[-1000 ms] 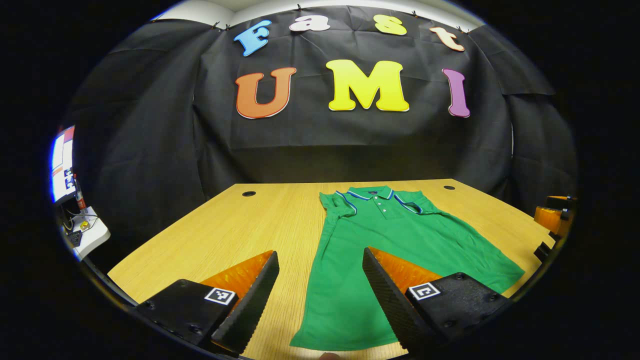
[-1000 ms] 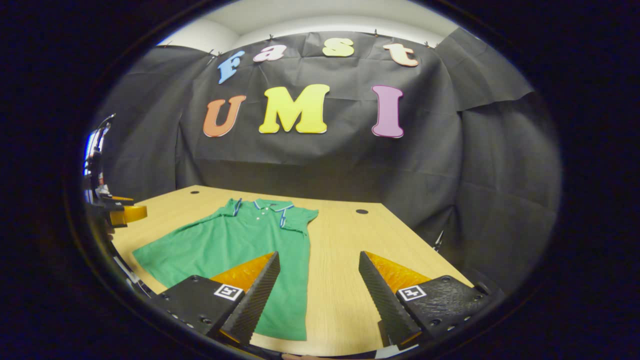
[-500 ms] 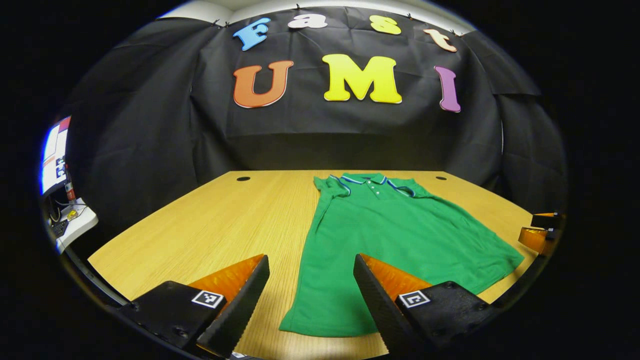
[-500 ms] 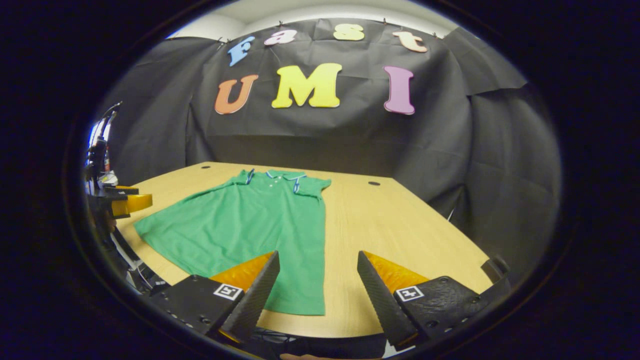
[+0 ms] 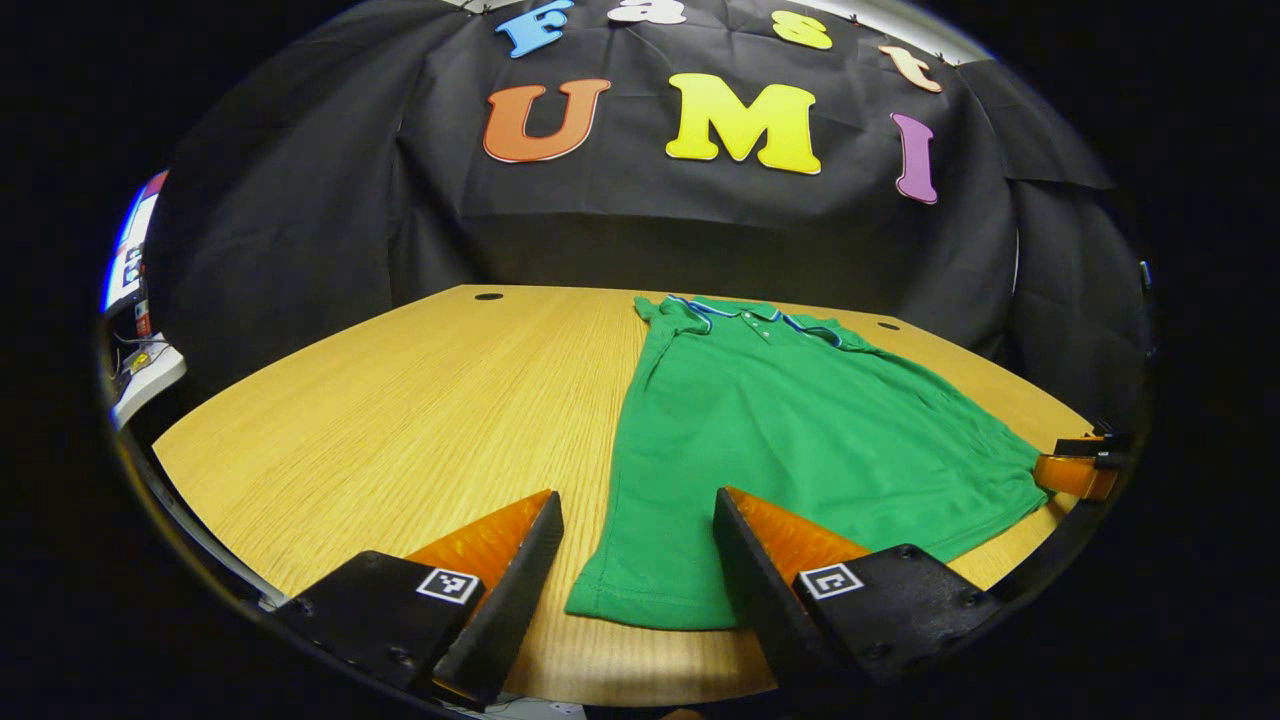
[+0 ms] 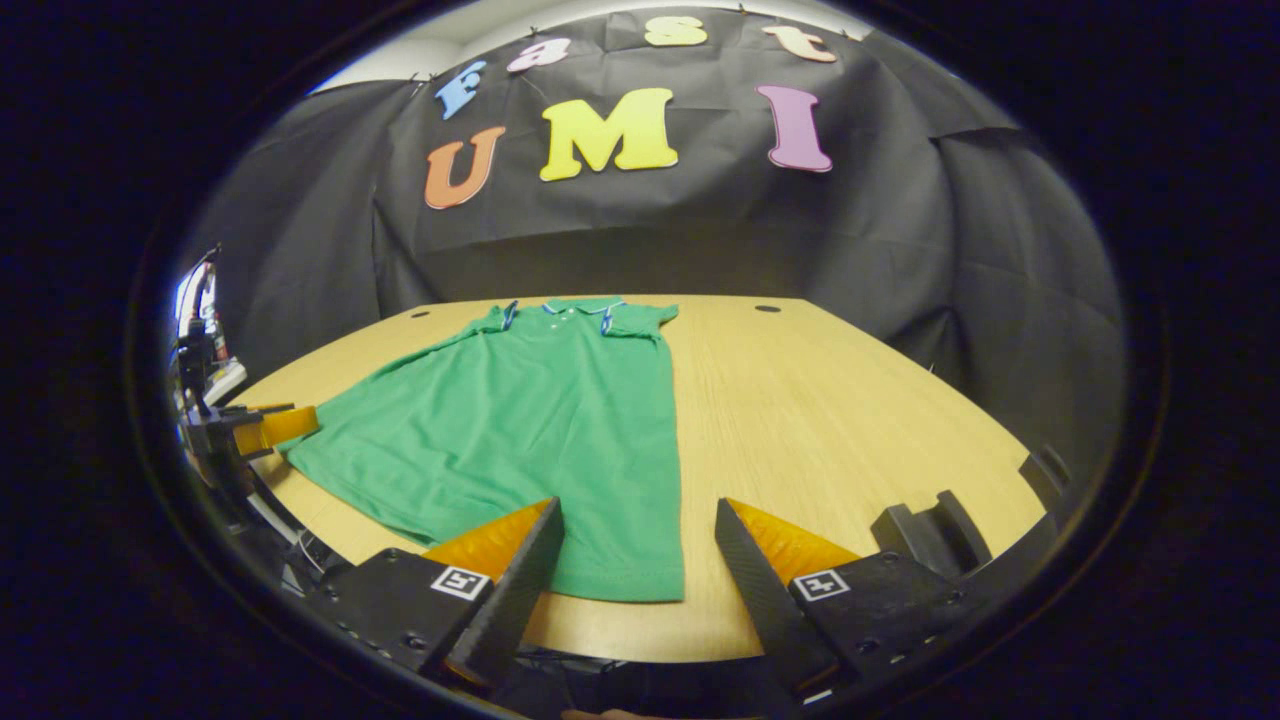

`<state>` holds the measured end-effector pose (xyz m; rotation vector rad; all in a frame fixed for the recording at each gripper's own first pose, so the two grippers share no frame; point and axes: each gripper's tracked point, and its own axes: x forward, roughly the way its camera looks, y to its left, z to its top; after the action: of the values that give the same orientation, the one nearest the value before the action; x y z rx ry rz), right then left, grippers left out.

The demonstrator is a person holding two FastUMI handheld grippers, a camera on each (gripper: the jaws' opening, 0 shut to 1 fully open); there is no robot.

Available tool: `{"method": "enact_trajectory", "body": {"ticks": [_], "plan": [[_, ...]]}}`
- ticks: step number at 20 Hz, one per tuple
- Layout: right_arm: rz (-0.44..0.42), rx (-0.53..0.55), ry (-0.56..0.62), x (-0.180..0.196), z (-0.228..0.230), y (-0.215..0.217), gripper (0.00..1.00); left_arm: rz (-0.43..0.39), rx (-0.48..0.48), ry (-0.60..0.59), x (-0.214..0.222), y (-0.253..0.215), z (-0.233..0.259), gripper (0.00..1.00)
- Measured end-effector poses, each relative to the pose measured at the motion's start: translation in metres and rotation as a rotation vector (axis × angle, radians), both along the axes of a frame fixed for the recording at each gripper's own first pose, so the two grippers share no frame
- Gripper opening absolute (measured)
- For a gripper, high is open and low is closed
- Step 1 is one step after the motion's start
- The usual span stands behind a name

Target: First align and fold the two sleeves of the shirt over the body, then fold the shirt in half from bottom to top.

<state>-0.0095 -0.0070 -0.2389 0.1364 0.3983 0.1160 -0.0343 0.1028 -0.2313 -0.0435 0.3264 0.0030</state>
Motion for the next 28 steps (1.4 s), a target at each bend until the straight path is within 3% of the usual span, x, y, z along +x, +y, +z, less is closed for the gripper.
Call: {"method": "enact_trajectory", "body": {"ticks": [2,4,5,6,8,9,10,11,12,13,20,22,28], "plan": [[-0.002,0.004,-0.014,0.003,0.000,0.003,0.95,0.017,0.018,-0.009,0.001,0.001,-0.001,1.00],[-0.013,0.009,-0.025,0.004,-0.001,0.005,0.78,0.059,0.034,-0.025,0.002,0.006,-0.001,0.98],[-0.012,0.005,-0.031,0.004,-0.002,0.007,0.67,0.074,0.040,-0.028,0.004,0.006,-0.001,0.92],[-0.011,0.011,-0.040,0.007,-0.002,0.010,0.62,0.083,0.047,-0.024,0.006,0.007,-0.001,0.90],[-0.008,0.028,-0.052,0.010,-0.001,0.015,0.33,0.084,0.036,-0.032,0.012,0.008,-0.002,0.74],[-0.011,0.030,-0.061,0.013,-0.002,0.016,0.12,0.085,0.030,-0.040,0.016,0.010,0.000,0.42],[-0.008,0.012,-0.073,0.015,-0.001,0.017,0.10,0.097,0.019,-0.050,0.019,0.014,-0.001,0.48],[-0.010,0.001,-0.083,0.016,-0.002,0.017,0.10,0.102,0.001,-0.061,0.021,0.017,0.000,0.23],[-0.011,-0.008,-0.089,0.017,0.002,0.016,0.01,0.101,-0.015,-0.070,0.025,0.017,0.001,0.14],[-0.005,-0.024,-0.095,0.018,0.002,0.017,0.01,0.096,-0.018,-0.074,0.028,0.016,0.000,0.07],[-0.001,0.014,-0.134,0.036,0.043,0.009,0.01,0.055,0.012,-0.118,0.051,0.004,0.036,0.06],[-0.006,0.009,-0.152,0.048,0.061,0.007,0.00,0.068,0.046,-0.034,0.056,0.002,0.018,0.06],[0.025,0.004,-0.181,0.072,0.088,0.021,0.00,0.074,0.035,-0.007,0.050,0.004,0.027,0.06]]}}
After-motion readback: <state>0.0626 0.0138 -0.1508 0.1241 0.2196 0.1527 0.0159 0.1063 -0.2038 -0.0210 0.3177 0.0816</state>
